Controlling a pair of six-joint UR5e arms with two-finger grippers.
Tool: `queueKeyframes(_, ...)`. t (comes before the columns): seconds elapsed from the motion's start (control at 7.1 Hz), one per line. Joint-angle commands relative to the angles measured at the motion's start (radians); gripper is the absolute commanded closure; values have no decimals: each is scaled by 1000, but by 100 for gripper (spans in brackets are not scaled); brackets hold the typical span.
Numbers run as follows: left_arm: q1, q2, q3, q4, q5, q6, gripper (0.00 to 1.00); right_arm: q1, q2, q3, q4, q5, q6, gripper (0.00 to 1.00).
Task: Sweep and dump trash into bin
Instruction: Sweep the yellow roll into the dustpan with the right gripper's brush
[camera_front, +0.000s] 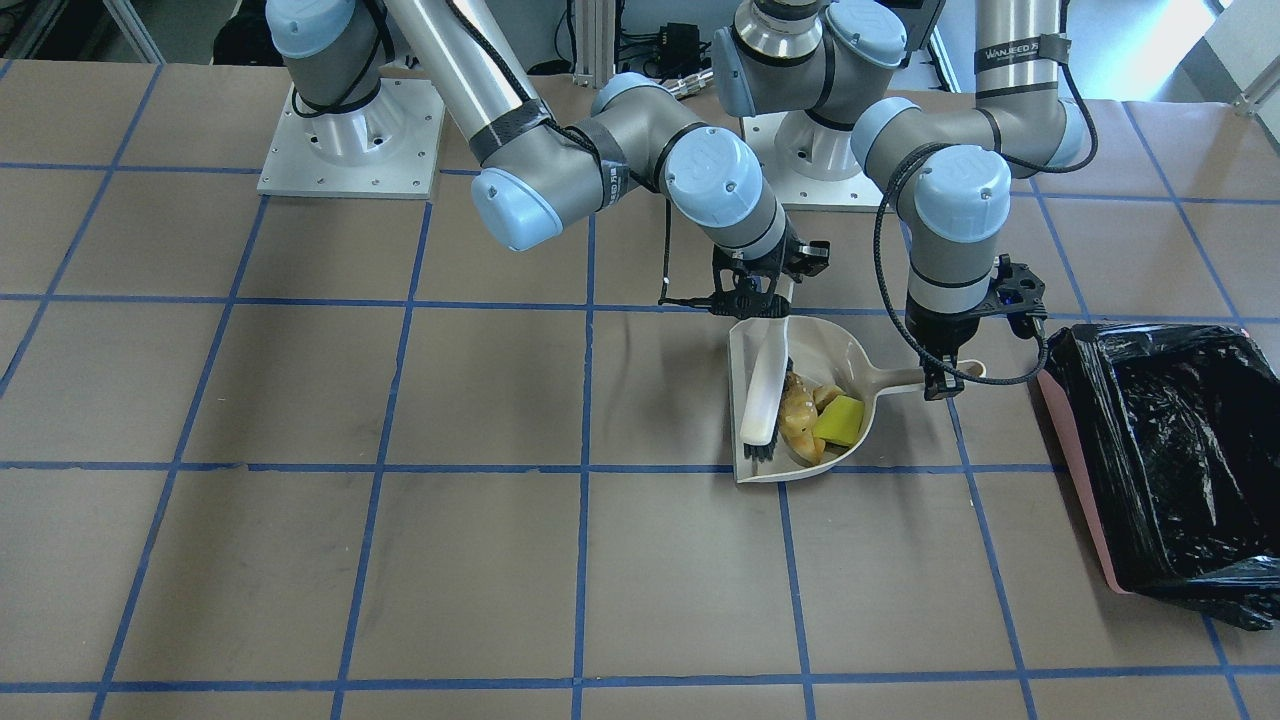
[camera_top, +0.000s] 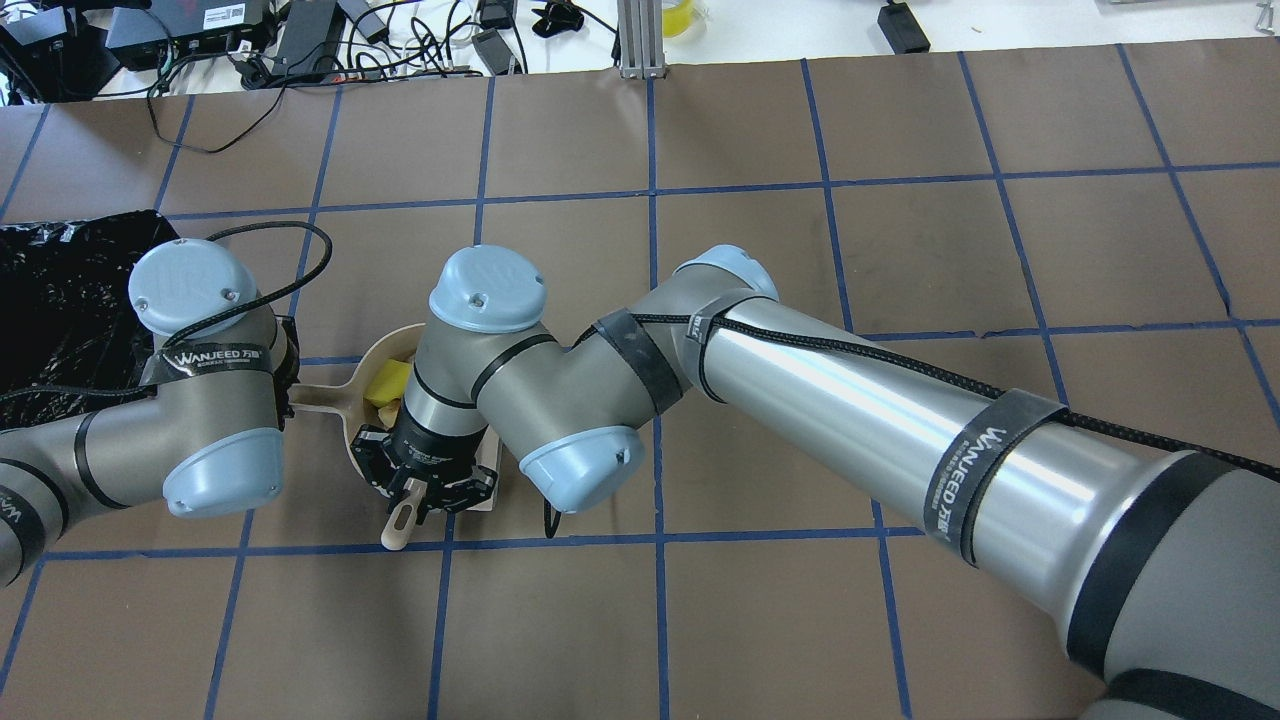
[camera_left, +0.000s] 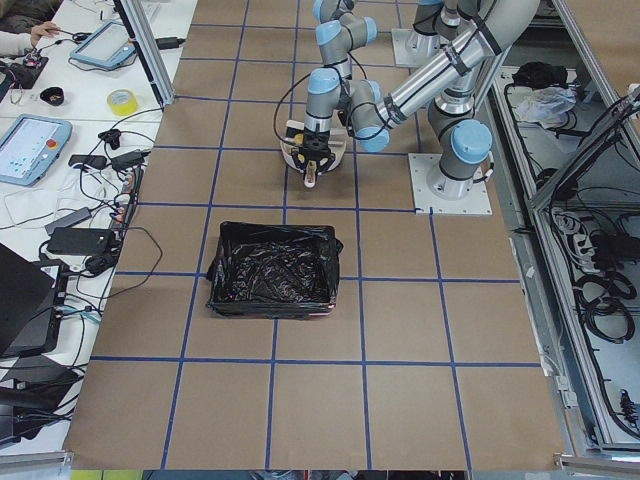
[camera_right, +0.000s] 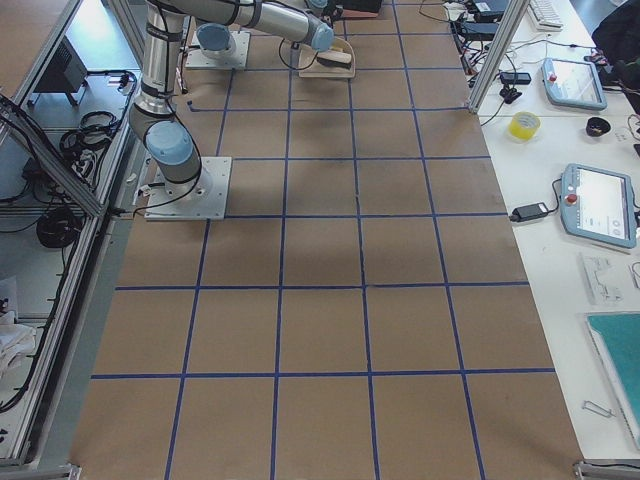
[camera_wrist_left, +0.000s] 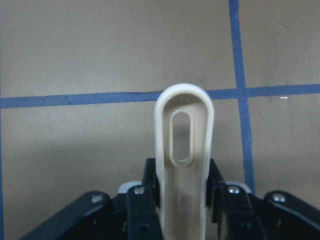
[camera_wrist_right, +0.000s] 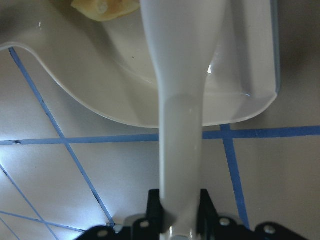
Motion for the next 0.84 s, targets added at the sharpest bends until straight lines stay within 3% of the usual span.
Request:
queueKeyframes(0.0,0,-1,0,-5,-5,1,100,1,-1,-4,9,5,-9,93)
queueKeyframes(0.42,0,-3,31,-52,-24,4,100,-8,-10,-10,18,31,-7,93)
queueKeyframes(0.7,-3,3,58,-114,-79,1,100,-23,-37,-12,95,-54,-45,92)
